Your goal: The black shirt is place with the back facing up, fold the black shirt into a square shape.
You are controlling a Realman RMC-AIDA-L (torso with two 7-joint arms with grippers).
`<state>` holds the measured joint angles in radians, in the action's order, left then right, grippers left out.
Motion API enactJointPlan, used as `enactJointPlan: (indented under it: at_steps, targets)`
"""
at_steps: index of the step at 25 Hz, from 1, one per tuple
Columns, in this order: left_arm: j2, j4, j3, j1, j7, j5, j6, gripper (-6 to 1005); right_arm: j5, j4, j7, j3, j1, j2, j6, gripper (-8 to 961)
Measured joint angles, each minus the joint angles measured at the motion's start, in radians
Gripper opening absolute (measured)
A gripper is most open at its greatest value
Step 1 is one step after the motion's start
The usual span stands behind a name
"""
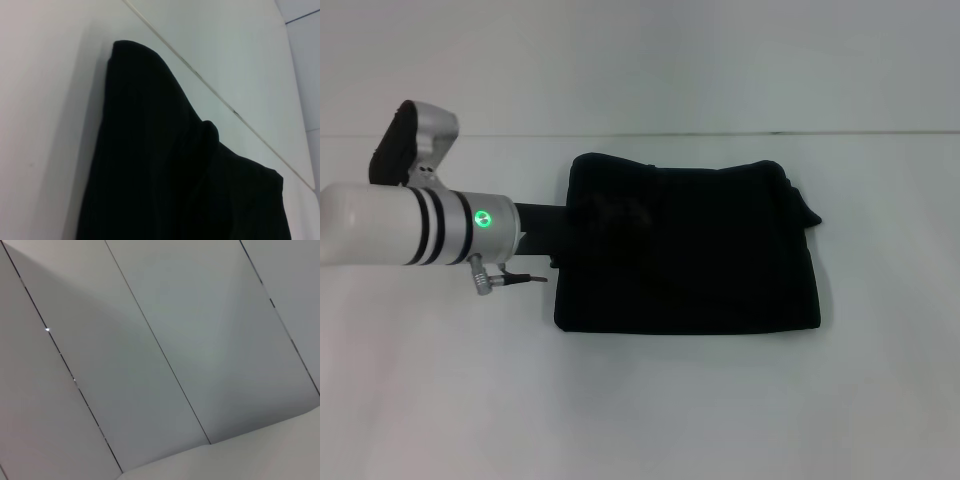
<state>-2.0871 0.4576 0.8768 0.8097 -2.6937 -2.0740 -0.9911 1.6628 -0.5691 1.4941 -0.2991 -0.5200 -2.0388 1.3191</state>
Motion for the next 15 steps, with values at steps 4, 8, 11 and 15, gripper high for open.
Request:
enactJointPlan:
  at_steps: [4, 8, 11, 15]
  targets:
    - [-0.007, -0.018, 0.011, 0.022, 0.0, 0.0, 0.023, 735, 0.0, 0.0, 0.001, 0.0, -0.002, 0.0, 0.0, 593]
    - [-0.018, -0.02, 0.014, 0.027, 0.003, 0.0, 0.034, 735, 0.0, 0.0, 0.002, 0.0, -0.002, 0.0, 0.001, 593]
    - [-0.027, -0.02, 0.014, 0.028, 0.011, 0.0, 0.048, 734, 0.0, 0.0, 0.002, 0.0, 0.0, 0.0, 0.002, 593]
    - [-0.036, -0.02, 0.014, 0.04, 0.021, 0.0, 0.053, 734, 0.0, 0.0, 0.002, 0.0, 0.001, -0.001, 0.004, 593]
